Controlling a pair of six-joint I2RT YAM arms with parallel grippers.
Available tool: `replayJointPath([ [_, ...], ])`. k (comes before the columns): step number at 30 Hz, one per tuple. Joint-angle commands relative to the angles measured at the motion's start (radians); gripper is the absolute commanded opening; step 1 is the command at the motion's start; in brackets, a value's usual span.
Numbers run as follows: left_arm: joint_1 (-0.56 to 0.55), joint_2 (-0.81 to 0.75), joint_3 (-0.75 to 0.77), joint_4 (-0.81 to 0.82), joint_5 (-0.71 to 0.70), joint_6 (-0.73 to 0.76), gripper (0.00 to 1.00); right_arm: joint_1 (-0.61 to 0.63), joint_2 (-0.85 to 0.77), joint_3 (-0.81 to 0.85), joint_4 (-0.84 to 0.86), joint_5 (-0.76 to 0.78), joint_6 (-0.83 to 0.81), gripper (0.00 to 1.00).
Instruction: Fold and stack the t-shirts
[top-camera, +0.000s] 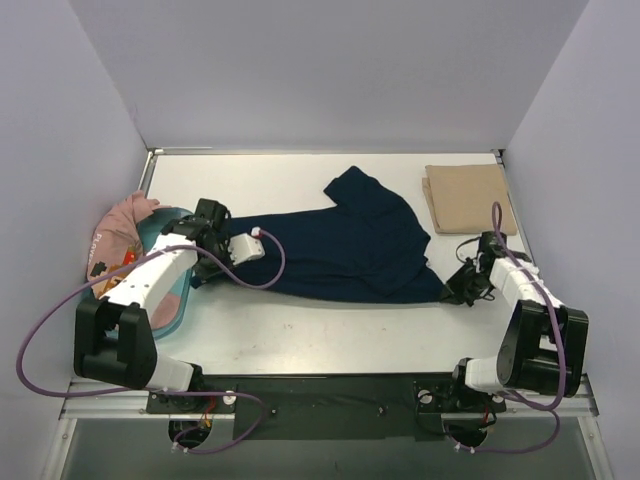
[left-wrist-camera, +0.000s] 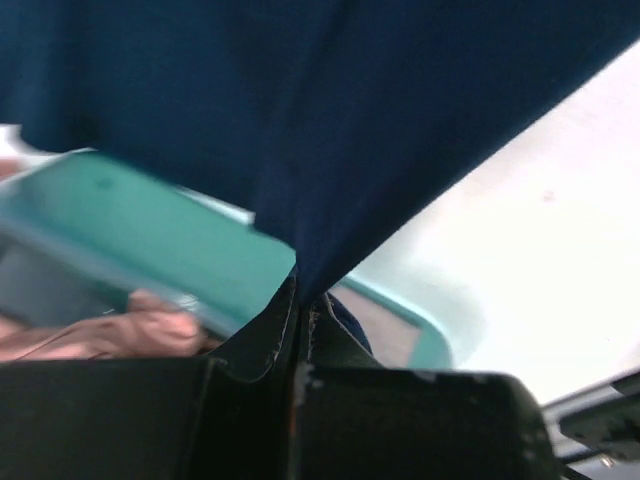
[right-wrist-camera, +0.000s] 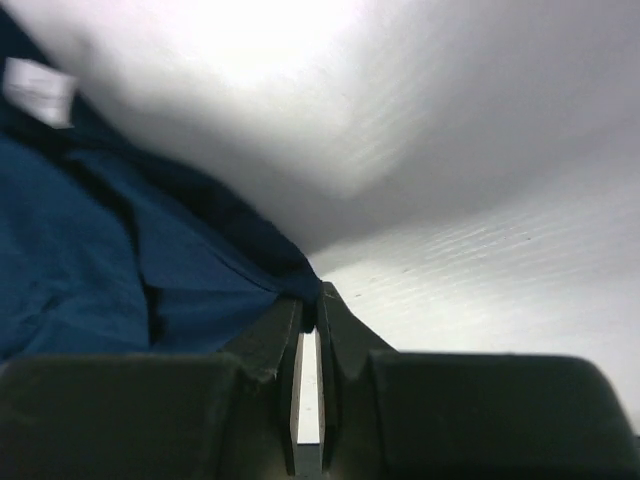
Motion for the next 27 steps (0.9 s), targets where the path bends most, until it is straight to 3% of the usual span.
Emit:
replayJointPath([
  [1, 0.01, -0.04, 0.17, 0.174, -0.165, -0.053, 0.0, -0.025, -0.054, 0.242, -0.198, 0.096, -0.141, 0.0],
  [4, 0.013, -0.033, 0.246, 0.217, -0.231, -0.036, 0.0, -0.027, -0.024, 0.432, -0.331, 0.121, -0.229, 0.0],
  [10, 0.013, -0.028, 0.326, 0.185, -0.294, -0.001, 0.0, -0.027, -0.004, 0.548, -0.501, 0.175, -0.336, 0.0],
  [19, 0.012, -0.062, 0.247, -0.028, -0.196, -0.012, 0.0, -0.018, -0.005, 0.429, -0.619, 0.168, -0.411, 0.0],
  [24, -0.005, -0.091, 0.083, -0.156, -0.029, 0.031, 0.0, 0.033, 0.047, 0.358, -0.615, 0.13, -0.369, 0.01],
  [27, -0.021, -0.095, -0.017, -0.133, -0.033, 0.036, 0.0, 0.074, 0.11, 0.303, -0.618, 0.124, -0.352, 0.01],
])
